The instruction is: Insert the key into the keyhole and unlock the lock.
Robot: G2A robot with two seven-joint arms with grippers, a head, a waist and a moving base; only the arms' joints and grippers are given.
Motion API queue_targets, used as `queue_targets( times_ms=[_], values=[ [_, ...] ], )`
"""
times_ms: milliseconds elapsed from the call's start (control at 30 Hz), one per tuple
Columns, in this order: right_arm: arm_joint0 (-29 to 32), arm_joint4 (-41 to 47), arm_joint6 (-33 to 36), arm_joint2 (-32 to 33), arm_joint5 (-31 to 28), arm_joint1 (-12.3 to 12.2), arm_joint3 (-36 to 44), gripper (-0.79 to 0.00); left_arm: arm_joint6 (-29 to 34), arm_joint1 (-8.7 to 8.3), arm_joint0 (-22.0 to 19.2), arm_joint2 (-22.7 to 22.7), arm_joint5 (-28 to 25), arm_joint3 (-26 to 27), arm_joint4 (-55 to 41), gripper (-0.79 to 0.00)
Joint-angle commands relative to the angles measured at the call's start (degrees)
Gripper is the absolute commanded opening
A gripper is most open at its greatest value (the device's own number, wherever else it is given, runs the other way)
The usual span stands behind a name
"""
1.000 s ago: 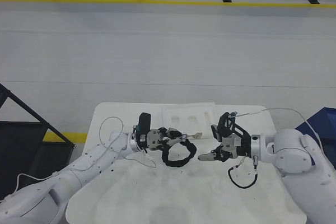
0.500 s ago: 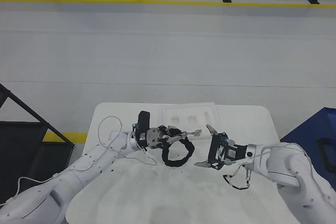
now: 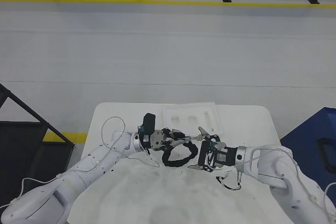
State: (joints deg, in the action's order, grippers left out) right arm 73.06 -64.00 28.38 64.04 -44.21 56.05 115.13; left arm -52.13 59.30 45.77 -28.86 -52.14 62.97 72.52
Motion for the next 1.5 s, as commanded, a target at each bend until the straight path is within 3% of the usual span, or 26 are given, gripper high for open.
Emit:
queue_targets(
  times_ms=[0, 333, 600, 867, 900, 933, 1200, 1467],
  values=[
    [-0.35, 0.28, 0.25, -0.30, 0.15, 0.05, -0.21, 0.000, 0.10, 0.16, 0.15, -0.26, -0.10, 0.12, 0.43, -0.785],
    [-1.86, 1.57, 1.38, -1.39, 0.69, 0.24, -1.16, 0.000, 0.63, 0.75, 0.84, -1.66, -0.64, 0.79, 2.43, -0.785],
    [-1.26, 1.93, 1.78, 1.67, -1.29, -0.43, -1.06, 0.000, 0.39, 0.69, 1.55, -3.38, -0.40, 0.86, 3.64, -0.785],
    [0.17, -5.24, -1.64, 5.53, -4.62, -1.33, 1.21, 0.000, 1.18, 0.49, 2.06, -4.27, -1.19, 1.59, 5.92, -0.785],
    [0.42, -6.80, -2.42, 5.80, -4.75, -1.41, 1.42, -0.342, 1.36, 0.46, 2.10, -4.35, -1.37, 1.63, 6.12, -0.785],
    [0.62, -8.35, -3.19, 5.96, -4.97, -1.48, 1.65, -0.403, 1.52, 0.44, 2.14, -4.43, -1.53, 1.73, 6.21, -0.785],
    [1.74, -17.34, -6.81, 4.65, -5.39, -1.69, 3.09, -0.585, 2.57, 0.29, 2.35, -5.11, -2.58, 2.18, 6.67, -0.785],
    [3.86, -25.35, -8.53, 3.87, -1.58, -1.81, 5.75, -0.640, 3.43, 0.15, 2.73, -5.61, -3.44, 2.82, 6.87, -0.785]
  ],
)
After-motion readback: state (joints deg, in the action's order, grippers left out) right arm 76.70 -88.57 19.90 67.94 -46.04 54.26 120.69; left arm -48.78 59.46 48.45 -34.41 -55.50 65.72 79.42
